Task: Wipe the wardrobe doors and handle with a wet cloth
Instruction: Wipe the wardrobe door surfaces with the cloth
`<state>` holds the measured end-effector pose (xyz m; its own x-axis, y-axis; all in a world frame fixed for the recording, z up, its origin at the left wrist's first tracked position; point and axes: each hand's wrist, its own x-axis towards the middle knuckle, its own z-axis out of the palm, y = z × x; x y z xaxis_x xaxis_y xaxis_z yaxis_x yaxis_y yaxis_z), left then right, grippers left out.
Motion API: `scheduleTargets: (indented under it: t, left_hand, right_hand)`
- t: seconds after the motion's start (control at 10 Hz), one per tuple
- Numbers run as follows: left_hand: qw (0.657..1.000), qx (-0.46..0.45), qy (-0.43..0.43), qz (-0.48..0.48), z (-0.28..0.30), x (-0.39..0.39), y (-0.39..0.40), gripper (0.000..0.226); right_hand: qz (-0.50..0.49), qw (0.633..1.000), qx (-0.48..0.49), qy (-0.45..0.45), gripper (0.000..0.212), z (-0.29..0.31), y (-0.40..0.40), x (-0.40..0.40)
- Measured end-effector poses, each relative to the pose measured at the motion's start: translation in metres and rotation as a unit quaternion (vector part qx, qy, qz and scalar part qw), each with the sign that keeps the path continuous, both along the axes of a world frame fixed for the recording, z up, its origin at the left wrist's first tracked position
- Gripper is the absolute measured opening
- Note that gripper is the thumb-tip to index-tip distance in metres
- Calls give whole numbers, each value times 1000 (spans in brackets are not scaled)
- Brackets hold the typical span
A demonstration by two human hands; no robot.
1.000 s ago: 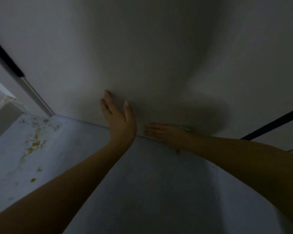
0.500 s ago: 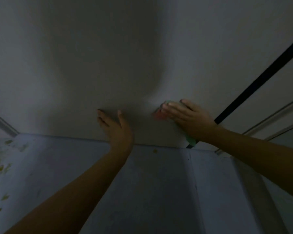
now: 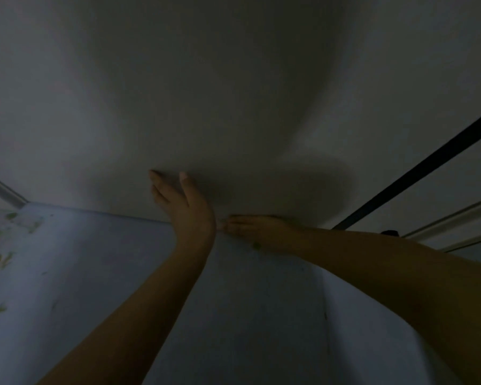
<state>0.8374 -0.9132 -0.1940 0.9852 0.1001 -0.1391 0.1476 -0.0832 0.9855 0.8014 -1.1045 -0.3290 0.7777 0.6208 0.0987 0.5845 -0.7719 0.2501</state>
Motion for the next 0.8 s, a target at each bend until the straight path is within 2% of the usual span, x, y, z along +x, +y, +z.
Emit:
scheduleTargets:
  t: [0.1, 0.2, 0.3, 0.4, 0.5, 0.6, 0.7, 0.8]
  left_hand:
    - [1000, 1, 11, 2, 4, -5, -4, 60]
    - [1000, 7, 23, 5, 7, -7, -8, 61]
    - [1000, 11, 23, -12, 10, -12, -9, 63]
    - [999, 9, 12, -41, 12, -19, -11, 63]
    - [999, 11, 28, -42, 18, -25, -16, 63]
    - [998, 13, 42, -50, 38, -31, -24, 63]
    - [997, 12, 60, -44, 56, -29, -32, 63]
    - [997, 4, 73, -39, 62, -30, -36, 62]
  right_hand:
    - [-40, 967, 171, 186, 60, 24, 1, -9]
    - [-132, 904, 227, 337, 50, 40, 1, -18]
    - [-150, 929, 162, 296, 52, 57, -8, -35]
    - [27, 987, -155, 35, 41, 90, -43, -52]
    - [-61, 958, -228, -165, 53, 120, -57, -70]
    - [-79, 932, -176, -308, 71, 178, -59, -76]
    - [-216, 884, -41, -412, 80, 224, -42, -77]
    - [-287, 833, 60, -469, 70, 237, -20, -52]
